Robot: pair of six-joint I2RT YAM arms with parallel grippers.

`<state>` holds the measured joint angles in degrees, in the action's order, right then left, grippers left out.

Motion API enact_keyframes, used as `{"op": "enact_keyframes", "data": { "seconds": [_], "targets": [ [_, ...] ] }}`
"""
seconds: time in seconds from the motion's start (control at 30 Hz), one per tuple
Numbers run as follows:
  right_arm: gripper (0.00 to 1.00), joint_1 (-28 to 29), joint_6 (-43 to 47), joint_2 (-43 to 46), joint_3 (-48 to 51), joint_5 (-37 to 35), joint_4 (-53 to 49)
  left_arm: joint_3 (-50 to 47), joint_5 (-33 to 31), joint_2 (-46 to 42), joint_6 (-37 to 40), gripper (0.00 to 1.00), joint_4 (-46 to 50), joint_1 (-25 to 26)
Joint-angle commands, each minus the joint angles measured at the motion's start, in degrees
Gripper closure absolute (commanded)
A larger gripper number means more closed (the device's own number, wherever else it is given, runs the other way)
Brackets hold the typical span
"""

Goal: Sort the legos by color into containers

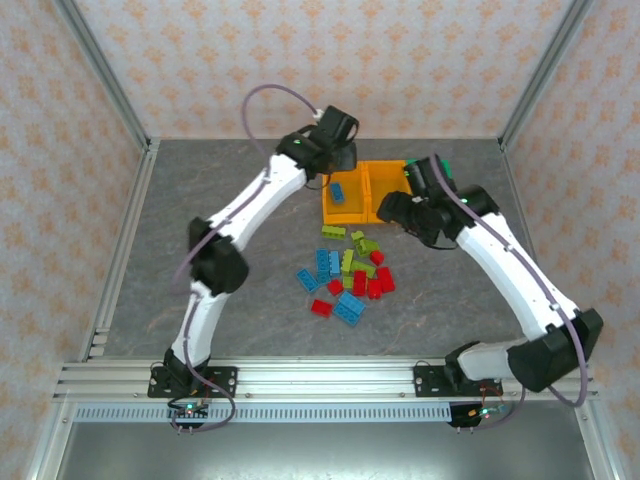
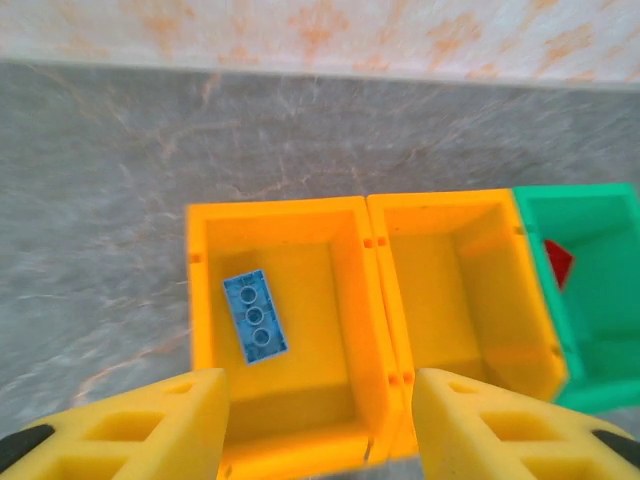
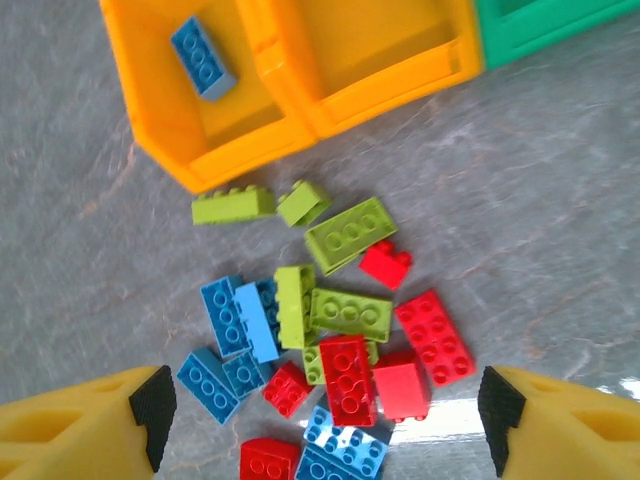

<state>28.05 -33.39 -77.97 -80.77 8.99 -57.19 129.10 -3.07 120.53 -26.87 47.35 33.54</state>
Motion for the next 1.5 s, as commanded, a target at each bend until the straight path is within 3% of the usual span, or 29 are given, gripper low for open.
{"op": "enact_keyframes", "data": {
  "seconds": [0.0, 0.1, 0.23, 0.43, 0.6, 0.77, 1.03, 1.33, 1.47],
  "targets": [
    [0.18, 5.0, 1.0, -6.4, -3.5, -0.3, 3.0, -12.0, -2.0, -18.1, 4.5, 0.48, -3.7, -0.6],
    [0.16, 8.4, -2.9, -14.1, -6.4, 0.4, 4.9, -24.5, -3.2, -30.4, 7.8, 0.46, -4.7, -1.8],
    [0.16, 10.1, -7.1, -24.8, -10.4, 0.6, 6.1, -38.4, -3.0, -44.7, 17.8, 0.39, -3.6, -2.1],
    [0.16, 10.8, -4.8, -40.2, -22.7, -5.3, 2.1, -53.0, 0.6, -59.1, 28.5, 0.30, -0.8, -2.1],
    [0.14, 10.5, -4.1, -48.5, -31.3, -8.2, -0.4, -62.2, 5.2, -67.8, 33.2, 0.12, -6.6, -1.9],
    [0.05, 10.4, -5.6, -52.5, -35.3, -9.3, -3.9, -63.6, 4.8, -69.8, 33.4, 0.06, -6.4, -2.0],
    [0.06, 10.4, -6.2, -55.0, -35.9, -7.3, -4.6, -64.7, 4.6, -69.8, 32.7, 0.04, -6.4, -2.0],
    [0.23, 10.3, -3.8, -56.8, -36.0, -6.4, -3.1, -67.1, 6.2, -70.1, 32.2, 0.04, -6.6, -1.9],
    [0.36, 10.1, -2.9, -56.7, -36.4, -6.6, -3.3, -68.6, 6.6, -71.4, 32.1, 0.03, -6.1, -2.0]
  ]
}}
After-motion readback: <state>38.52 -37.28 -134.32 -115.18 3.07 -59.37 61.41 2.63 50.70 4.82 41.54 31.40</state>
